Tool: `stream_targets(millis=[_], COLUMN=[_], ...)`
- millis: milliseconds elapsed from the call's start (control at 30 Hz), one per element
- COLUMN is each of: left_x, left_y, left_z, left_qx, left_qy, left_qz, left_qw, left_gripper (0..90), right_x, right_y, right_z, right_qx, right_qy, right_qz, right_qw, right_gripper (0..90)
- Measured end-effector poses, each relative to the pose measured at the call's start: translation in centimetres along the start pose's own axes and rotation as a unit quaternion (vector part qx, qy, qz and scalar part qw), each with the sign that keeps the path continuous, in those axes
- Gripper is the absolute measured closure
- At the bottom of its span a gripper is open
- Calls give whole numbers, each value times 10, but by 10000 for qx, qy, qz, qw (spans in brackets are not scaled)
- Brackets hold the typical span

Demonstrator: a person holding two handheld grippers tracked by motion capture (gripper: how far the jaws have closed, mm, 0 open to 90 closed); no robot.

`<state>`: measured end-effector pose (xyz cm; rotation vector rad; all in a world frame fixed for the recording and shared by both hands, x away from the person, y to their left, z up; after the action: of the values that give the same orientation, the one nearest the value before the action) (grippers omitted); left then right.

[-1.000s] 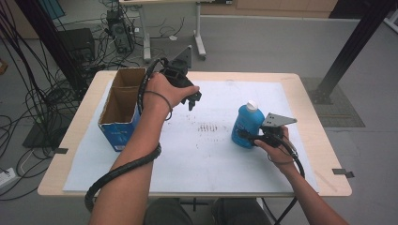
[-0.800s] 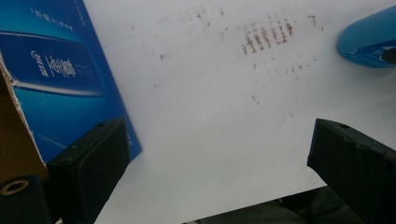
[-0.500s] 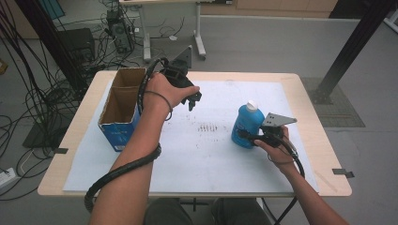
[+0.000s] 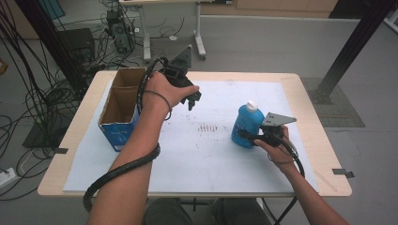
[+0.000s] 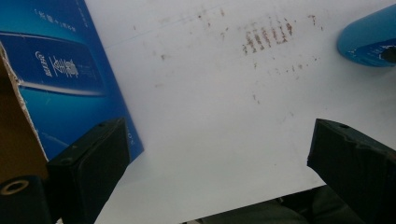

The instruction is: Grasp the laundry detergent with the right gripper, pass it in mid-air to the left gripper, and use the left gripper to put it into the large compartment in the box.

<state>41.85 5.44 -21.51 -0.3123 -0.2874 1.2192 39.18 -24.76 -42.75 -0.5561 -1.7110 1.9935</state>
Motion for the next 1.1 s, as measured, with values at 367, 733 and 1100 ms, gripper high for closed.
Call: stream_targets(millis=[367,733,1100], left_x=[1,0,-1], left_y=[-1,0,-1], left_z=[1,1,3], left_qx=[20,34,51], left_qy=[-7,17,6], left_qz=[7,-6,-50], left_qw=[10000,10000,10000], left_gripper=[60,59,59], right_x=[1,1,1], right_y=[-1,-1,-2], right_z=[0,0,-1], right_qx=[23,53,74], right_qy=[20,36,48], right_qz=[-9,-21,-24], right_qw=[10000,10000,10000], right_gripper=[440,441,442])
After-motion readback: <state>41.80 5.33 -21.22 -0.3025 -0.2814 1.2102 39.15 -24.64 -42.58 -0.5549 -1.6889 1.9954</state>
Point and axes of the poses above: each handheld gripper's, and its own axes: z roughly backward along the jaws, y roughly out of its underside, x roughly to its left, the point moved 1 cm from there along -z, roughly forward along the jaws, and after that the axes turned 14 degrees about -x, right-handed, at the moved point
